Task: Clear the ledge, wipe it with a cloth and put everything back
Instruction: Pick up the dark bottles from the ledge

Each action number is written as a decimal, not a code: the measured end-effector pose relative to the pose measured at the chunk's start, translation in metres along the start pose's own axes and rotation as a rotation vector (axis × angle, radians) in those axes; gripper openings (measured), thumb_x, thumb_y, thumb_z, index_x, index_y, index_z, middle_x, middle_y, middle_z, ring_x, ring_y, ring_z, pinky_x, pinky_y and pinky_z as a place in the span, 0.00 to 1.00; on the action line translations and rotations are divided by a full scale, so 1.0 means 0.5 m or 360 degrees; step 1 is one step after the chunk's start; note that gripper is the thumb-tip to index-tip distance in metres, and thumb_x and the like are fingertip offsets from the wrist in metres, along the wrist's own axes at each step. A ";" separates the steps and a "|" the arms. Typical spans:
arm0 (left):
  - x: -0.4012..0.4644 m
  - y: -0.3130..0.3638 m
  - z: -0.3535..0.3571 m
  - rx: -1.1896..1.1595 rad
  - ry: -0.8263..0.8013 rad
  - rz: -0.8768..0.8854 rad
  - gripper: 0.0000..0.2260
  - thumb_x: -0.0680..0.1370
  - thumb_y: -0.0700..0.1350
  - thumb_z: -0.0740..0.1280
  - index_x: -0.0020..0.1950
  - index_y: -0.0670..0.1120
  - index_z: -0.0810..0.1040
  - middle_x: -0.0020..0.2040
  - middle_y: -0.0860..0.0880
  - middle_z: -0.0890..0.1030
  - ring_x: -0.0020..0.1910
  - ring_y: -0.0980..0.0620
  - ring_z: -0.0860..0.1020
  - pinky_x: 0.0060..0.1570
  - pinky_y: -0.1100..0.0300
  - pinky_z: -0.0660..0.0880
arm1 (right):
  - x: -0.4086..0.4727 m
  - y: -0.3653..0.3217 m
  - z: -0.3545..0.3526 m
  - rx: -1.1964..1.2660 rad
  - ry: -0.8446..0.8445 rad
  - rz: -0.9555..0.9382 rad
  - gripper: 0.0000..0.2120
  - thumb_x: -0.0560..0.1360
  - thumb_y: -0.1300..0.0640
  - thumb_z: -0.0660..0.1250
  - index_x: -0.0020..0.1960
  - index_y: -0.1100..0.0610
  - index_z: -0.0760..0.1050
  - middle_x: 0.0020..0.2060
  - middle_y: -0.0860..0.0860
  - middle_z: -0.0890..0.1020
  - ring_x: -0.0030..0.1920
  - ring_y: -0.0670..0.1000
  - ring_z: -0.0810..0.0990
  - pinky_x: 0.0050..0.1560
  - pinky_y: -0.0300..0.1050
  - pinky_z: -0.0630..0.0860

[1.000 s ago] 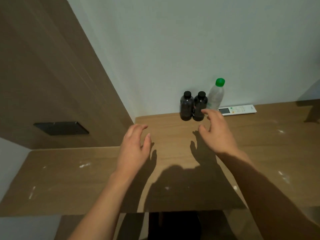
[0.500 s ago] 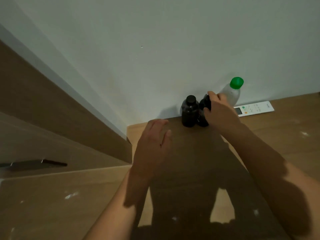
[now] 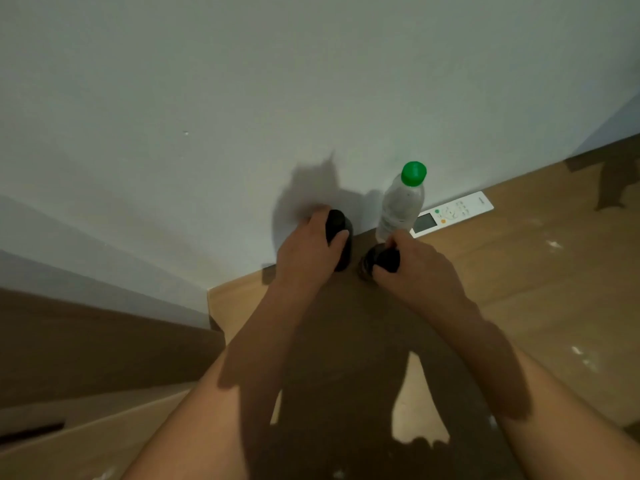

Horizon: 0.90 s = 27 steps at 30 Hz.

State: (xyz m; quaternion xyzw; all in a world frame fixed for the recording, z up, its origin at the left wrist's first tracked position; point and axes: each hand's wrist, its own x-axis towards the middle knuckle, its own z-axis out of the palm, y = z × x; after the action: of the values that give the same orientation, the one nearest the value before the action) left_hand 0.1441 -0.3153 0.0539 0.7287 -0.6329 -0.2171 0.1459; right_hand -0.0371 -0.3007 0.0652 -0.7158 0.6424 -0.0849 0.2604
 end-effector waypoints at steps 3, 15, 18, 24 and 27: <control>-0.005 0.006 0.002 0.0012 0.0086 0.0013 0.18 0.82 0.56 0.64 0.66 0.46 0.72 0.54 0.46 0.79 0.53 0.44 0.79 0.48 0.52 0.75 | -0.019 0.007 -0.009 -0.0019 -0.0019 0.0103 0.14 0.72 0.43 0.69 0.50 0.49 0.70 0.42 0.48 0.78 0.42 0.51 0.78 0.45 0.52 0.79; -0.173 0.082 -0.053 -0.0433 0.0369 0.0243 0.12 0.77 0.50 0.72 0.55 0.46 0.76 0.44 0.51 0.79 0.41 0.49 0.77 0.43 0.58 0.73 | -0.179 0.019 -0.080 0.0380 0.0189 0.0318 0.13 0.70 0.46 0.73 0.46 0.49 0.70 0.39 0.46 0.76 0.40 0.47 0.77 0.40 0.43 0.77; -0.185 0.125 -0.043 -0.0421 0.0285 0.0332 0.11 0.77 0.49 0.72 0.54 0.46 0.76 0.42 0.51 0.79 0.40 0.49 0.77 0.41 0.60 0.73 | -0.230 0.052 -0.104 0.0366 0.0335 0.0360 0.13 0.69 0.46 0.72 0.42 0.50 0.69 0.35 0.47 0.77 0.36 0.48 0.76 0.34 0.45 0.77; -0.241 0.274 0.002 -0.0500 0.0038 0.0482 0.09 0.77 0.49 0.72 0.55 0.53 0.75 0.41 0.56 0.78 0.41 0.54 0.79 0.41 0.61 0.75 | -0.343 0.162 -0.175 0.0445 0.0401 0.0663 0.13 0.71 0.46 0.71 0.43 0.51 0.70 0.36 0.49 0.78 0.38 0.51 0.78 0.39 0.49 0.80; -0.272 0.372 0.049 -0.0539 -0.0129 0.0549 0.08 0.77 0.53 0.70 0.52 0.56 0.74 0.42 0.57 0.79 0.43 0.56 0.78 0.42 0.59 0.77 | -0.419 0.243 -0.212 0.0476 0.0517 0.0768 0.14 0.71 0.46 0.71 0.42 0.51 0.69 0.36 0.49 0.77 0.38 0.48 0.75 0.37 0.46 0.75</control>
State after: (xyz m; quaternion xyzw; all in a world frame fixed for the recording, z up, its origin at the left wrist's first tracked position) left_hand -0.0422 -0.2087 0.1415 0.5656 -0.7079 -0.3212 0.2754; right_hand -0.2255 -0.1316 0.1414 -0.4738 0.8070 -0.2272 0.2695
